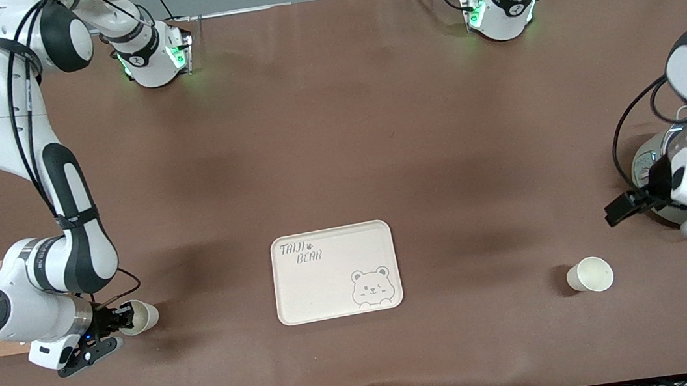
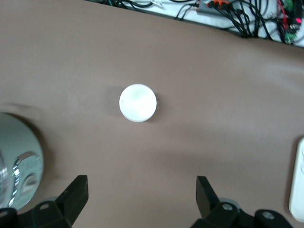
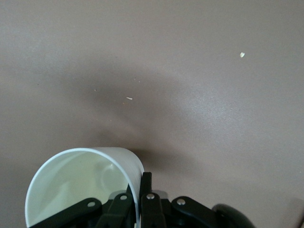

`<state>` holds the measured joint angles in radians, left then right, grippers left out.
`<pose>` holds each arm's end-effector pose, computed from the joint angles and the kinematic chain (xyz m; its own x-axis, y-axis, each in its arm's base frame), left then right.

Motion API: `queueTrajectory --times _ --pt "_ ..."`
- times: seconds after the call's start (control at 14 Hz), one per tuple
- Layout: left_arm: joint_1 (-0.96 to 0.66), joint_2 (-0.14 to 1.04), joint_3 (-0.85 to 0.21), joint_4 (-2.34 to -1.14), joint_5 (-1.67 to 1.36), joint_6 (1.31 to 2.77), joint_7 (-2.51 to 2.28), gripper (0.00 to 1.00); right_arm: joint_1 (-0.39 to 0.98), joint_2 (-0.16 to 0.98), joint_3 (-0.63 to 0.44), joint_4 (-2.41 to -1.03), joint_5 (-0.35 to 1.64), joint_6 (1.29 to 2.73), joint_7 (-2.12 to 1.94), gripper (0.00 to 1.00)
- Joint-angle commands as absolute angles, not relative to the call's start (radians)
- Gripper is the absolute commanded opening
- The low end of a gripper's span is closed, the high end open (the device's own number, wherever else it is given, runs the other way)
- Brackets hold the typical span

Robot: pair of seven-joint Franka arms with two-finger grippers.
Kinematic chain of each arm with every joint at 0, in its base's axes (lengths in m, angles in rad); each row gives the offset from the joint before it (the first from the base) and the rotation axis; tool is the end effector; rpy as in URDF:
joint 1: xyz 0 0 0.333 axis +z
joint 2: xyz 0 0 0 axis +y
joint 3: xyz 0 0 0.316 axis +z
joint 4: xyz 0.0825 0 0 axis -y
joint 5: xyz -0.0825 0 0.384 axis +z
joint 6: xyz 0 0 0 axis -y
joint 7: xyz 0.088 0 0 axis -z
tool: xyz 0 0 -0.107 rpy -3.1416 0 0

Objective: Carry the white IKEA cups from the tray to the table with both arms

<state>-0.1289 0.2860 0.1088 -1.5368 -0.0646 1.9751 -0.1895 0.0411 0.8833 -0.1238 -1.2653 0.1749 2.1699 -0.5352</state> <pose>0.6633 -0.0257 0.5056 0.9721 0.1848 0.1444 0.1778 -0.9822 0.0602 0.7536 -0.0318 0.2272 0.9194 0.3901 0.0496 0.3918 -0.9195 -0.0304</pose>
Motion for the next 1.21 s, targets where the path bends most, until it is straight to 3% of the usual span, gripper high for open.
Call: queueTrajectory --times 0.0,0.21,0.29,0.36,0.43,1.14 --pt "-0.126 0.200 0.100 -1.582 -0.068 1.918 -0.157 1.00 0.028 0.897 -0.114 -1.259 0.187 2.195 -0.555 0.00" --pt "-0.127 0.179 0.100 -1.560 -0.067 1.885 -0.115 1.00 0.028 0.900 -0.114 -1.259 0.187 2.197 -0.554 0.02" --pt "-0.127 0.183 0.100 -1.531 -0.066 1.850 -0.114 1.00 0.028 0.900 -0.114 -1.258 0.187 2.197 -0.552 0.15" --pt "-0.127 0.190 0.101 -1.490 -0.066 1.809 -0.112 1.00 0.029 0.900 -0.114 -1.258 0.187 2.197 -0.551 0.54" --pt "-0.129 0.193 0.101 -1.465 -0.066 1.781 -0.112 1.00 0.028 0.899 -0.114 -1.258 0.189 2.195 -0.546 1.00" --pt "-0.129 0.187 0.100 -1.356 -0.069 1.651 -0.113 1.00 0.008 0.851 -0.109 -1.246 0.186 2.122 -0.548 1.00"
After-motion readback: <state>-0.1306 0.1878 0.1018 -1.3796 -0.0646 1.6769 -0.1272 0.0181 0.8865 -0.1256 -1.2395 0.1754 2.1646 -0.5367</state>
